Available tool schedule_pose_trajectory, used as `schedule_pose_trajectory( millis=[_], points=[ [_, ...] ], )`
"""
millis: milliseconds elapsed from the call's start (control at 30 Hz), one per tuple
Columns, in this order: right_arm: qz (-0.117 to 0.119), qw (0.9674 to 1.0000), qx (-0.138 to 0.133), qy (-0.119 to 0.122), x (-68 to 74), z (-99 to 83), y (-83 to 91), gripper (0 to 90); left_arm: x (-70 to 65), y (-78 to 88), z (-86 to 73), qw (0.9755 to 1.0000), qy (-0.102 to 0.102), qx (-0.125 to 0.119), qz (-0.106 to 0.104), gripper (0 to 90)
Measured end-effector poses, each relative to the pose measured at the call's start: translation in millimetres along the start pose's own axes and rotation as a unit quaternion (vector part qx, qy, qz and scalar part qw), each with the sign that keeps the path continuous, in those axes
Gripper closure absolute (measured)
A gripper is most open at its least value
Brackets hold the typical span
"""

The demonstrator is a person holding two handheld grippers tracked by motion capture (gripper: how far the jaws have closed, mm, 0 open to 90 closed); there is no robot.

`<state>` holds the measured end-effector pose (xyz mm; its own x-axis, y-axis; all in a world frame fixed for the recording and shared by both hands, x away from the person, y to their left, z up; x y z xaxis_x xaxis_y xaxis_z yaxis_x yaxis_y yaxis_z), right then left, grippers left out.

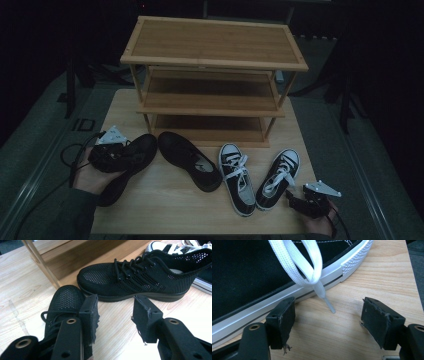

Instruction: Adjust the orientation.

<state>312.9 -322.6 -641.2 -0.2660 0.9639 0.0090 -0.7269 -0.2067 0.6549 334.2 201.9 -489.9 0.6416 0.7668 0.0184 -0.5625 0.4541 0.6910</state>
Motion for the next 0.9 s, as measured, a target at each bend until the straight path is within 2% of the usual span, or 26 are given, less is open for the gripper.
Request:
schedule_pose_trajectory(
  millis=[167, 400, 667, 733, 900],
  points=[
    [0.000, 1.0000, 0.000, 0.000, 0.0, 0.0, 0.0, 26.9, -4.8, -5.9, 1.5, 1.0000, -0.001, 0.004, -0.001, 51.6],
    [0.000, 1.0000, 0.000, 0.000, 0.1, 0.0, 0.0, 26.9, -18.8, -20.3, 4.6, 0.9998, -0.006, 0.013, -0.015, 49.5],
    [0.000, 1.0000, 0.000, 0.000, 0.1, 0.0, 0.0, 26.9, -33.9, -34.1, 11.1, 0.9992, -0.021, 0.021, -0.025, 47.8],
    [-0.001, 1.0000, 0.000, 0.000, 0.1, 0.0, 0.0, 26.9, -35.2, -38.3, 14.0, 0.9995, -0.018, 0.022, -0.012, 42.6],
    [-0.001, 1.0000, 0.000, -0.001, 0.1, -0.1, 0.1, 26.9, -40.9, -45.2, 19.8, 0.9996, -0.017, 0.022, -0.011, 37.5]
  ],
)
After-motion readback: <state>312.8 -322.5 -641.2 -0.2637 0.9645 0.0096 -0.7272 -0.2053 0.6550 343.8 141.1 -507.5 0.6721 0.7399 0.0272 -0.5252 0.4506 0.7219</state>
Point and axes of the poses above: each handheld gripper's, and its own axes: y roughly backward along the jaws, z roughly out of its top, x roughly to its left, the point moved 9 cm from there along -y, roughly forward along the jaws
